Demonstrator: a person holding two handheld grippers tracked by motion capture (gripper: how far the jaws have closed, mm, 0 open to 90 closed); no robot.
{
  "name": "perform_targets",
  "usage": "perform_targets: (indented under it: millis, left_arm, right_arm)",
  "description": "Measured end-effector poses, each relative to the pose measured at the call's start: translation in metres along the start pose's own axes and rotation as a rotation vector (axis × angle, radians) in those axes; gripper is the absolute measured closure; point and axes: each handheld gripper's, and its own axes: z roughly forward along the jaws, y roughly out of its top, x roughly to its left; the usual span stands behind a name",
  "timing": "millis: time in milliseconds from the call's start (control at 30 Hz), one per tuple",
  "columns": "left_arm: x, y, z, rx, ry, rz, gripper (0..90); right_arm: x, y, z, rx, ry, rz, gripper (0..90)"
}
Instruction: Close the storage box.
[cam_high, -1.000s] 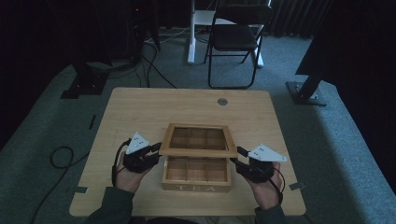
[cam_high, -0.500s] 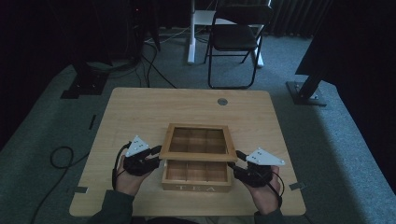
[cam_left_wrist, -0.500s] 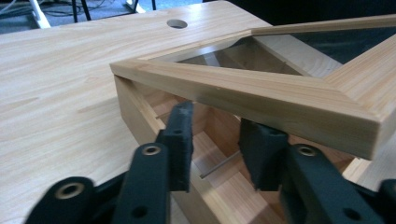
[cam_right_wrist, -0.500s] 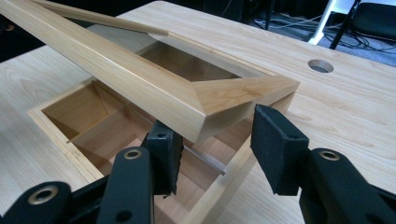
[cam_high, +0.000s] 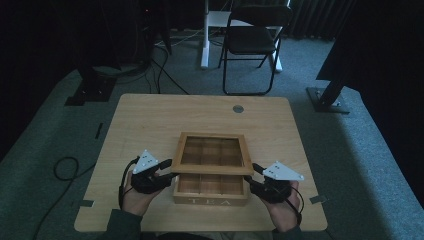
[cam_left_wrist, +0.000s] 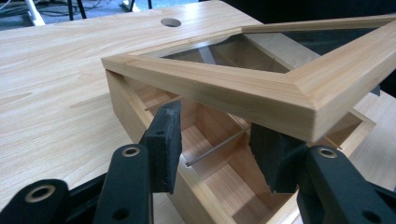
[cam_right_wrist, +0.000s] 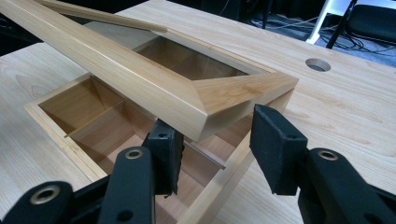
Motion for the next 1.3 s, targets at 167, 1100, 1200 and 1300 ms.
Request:
perform_targets:
  millis: [167, 1100, 1200, 1300]
  left_arm:
    - [-0.001, -0.002, -0.002, 0.003, -0.008, -0.001, 53.2]
    - [-0.007, -0.019, -0.003, 0.028, -0.032, -0.014, 47.9]
    - [-0.008, -0.022, -0.003, 0.028, -0.037, -0.013, 47.6]
    - [-0.009, -0.024, -0.003, 0.027, -0.049, -0.007, 47.1]
  right_arm:
    - [0.001, -0.001, 0.000, 0.005, -0.006, -0.011, 54.2]
    - [0.004, -0.020, 0.003, 0.033, 0.020, 0.010, 53.1]
    - [0.004, -0.023, 0.004, 0.035, 0.023, 0.017, 53.1]
    - [0.005, -0.024, 0.004, 0.041, 0.025, 0.016, 53.1]
